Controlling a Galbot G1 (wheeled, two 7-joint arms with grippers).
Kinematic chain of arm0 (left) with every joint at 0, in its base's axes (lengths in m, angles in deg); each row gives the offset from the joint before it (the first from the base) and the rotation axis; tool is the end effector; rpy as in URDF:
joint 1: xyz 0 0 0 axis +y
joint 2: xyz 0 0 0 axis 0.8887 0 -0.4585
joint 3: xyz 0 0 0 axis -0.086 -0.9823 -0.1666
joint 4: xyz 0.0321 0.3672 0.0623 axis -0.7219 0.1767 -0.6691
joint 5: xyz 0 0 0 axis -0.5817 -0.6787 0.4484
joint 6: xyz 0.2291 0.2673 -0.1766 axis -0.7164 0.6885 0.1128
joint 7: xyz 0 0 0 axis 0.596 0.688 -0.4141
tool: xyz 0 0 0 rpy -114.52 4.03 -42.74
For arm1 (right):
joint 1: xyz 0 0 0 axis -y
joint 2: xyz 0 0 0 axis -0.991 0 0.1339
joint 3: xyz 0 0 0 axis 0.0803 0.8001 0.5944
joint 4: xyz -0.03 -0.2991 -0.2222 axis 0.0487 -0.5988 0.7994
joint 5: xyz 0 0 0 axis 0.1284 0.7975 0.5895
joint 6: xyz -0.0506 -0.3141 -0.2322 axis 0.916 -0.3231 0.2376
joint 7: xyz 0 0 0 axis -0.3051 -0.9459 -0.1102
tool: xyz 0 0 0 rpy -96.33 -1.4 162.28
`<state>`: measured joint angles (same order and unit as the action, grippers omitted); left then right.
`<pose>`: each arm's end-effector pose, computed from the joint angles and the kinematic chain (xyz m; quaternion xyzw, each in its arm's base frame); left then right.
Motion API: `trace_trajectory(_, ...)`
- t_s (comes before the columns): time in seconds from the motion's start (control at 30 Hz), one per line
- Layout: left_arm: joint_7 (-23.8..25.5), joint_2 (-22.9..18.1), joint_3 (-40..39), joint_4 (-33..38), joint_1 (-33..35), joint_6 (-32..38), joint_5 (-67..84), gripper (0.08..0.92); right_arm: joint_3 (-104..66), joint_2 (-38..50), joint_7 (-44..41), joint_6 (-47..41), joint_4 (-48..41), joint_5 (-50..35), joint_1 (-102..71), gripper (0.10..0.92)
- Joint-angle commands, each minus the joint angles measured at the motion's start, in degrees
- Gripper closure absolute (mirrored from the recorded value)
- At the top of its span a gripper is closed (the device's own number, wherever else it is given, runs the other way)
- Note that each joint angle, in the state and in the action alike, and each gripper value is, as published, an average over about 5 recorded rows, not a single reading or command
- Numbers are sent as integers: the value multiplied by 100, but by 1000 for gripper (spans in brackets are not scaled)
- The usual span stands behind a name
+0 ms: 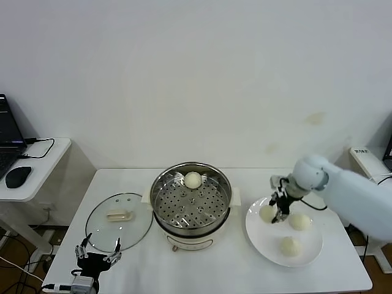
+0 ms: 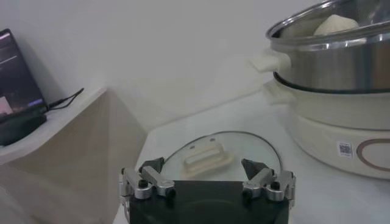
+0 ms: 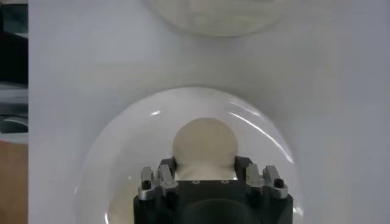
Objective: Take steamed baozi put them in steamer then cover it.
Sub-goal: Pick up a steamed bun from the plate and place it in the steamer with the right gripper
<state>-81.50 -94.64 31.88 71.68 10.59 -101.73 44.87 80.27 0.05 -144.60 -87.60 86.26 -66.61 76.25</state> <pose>0.1613 0.0889 -0.3256 0.0274 -0.9664 -0.1815 0.1801 0.5499 -0.1067 -0.1207 0.4956 -0.5809 0.4859 0.4252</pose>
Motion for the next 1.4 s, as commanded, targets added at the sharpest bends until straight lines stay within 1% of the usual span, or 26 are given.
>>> trace_trajectory(0.03, -2, 17, 21, 30, 13, -2, 33, 177, 900, -61, -217, -60, 72, -826, 1934, 440)
trace_trajectory(0.17, 2, 15, 30, -26, -58, -5, 51, 177, 1414, -565, -333, -152, -17, -1228, 2634, 440)
trace_trajectory(0.3, -1, -8, 54, 13, -81, -4, 66, 177, 1388, -1112, -350, -281, -215, -1512, 2778, 440)
trace_trajectory(0.53, -18, -16, 130, 73, -82, -1, 81, 177, 1264, -2229, -315, -386, -666, -1606, 2695, 440)
trace_trajectory(0.63, -10, 3, 137, 72, -90, -2, 74, 177, 1167, -2792, -292, -413, -955, -1558, 2533, 440)
trace_trajectory(0.77, 1, 21, 159, 85, -83, -6, 77, 177, 1105, -3336, -270, -413, -1291, -1423, 2254, 440)
trace_trajectory(1.0, -10, -25, 162, 52, -82, -2, 75, 177, 900, -3938, -135, -438, -1659, -1050, 1477, 440)
trace_trajectory(1.4, -44, -32, 157, 57, -81, 11, 93, 177, 802, -4403, 162, -425, -1905, -510, 781, 440)
